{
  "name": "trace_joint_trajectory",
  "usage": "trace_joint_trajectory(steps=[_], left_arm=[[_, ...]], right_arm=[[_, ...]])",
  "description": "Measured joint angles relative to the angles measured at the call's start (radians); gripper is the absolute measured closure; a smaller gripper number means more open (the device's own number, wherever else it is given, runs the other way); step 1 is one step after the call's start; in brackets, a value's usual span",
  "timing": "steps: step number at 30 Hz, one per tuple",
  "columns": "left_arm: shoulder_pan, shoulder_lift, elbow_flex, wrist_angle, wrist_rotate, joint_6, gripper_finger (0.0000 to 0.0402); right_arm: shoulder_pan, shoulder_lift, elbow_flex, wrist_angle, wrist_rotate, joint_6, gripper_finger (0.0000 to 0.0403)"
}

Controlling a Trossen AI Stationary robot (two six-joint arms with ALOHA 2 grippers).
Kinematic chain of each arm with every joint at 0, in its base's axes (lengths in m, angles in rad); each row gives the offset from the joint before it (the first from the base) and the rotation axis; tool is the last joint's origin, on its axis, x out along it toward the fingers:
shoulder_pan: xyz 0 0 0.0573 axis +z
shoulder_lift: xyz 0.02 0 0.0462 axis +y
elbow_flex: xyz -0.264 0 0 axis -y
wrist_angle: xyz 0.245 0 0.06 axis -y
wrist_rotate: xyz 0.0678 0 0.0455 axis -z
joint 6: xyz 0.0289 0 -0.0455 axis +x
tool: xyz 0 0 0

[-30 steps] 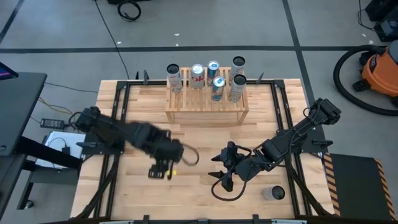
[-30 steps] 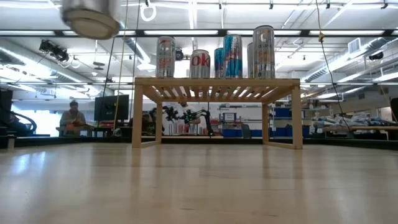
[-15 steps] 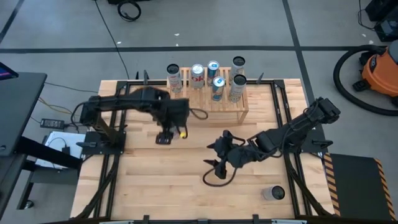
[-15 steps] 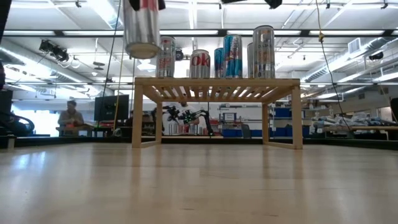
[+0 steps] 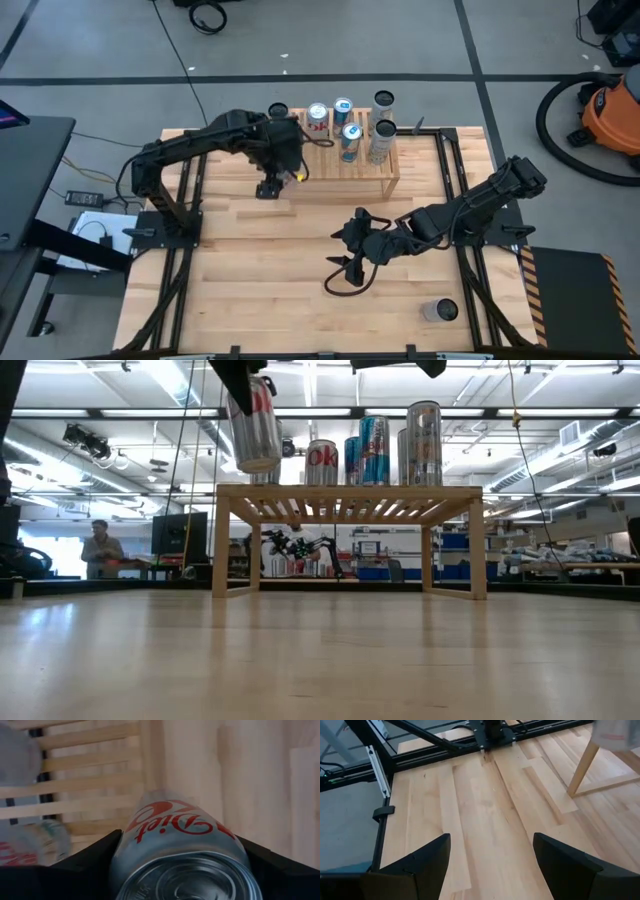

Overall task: Place canned beverage on shelf
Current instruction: Put the silver soda can on the shelf aligned with the other silver soda can

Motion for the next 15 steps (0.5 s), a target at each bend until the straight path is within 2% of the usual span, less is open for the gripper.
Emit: trace_joint_trajectory(steps=[15], left_arm=[[0.126,0.006,0.000,0.025,0.001,0.099,0.0092]], right_arm=[[-0.006,0.000,0.000,0.000,0.019,-0.004,0.0111]])
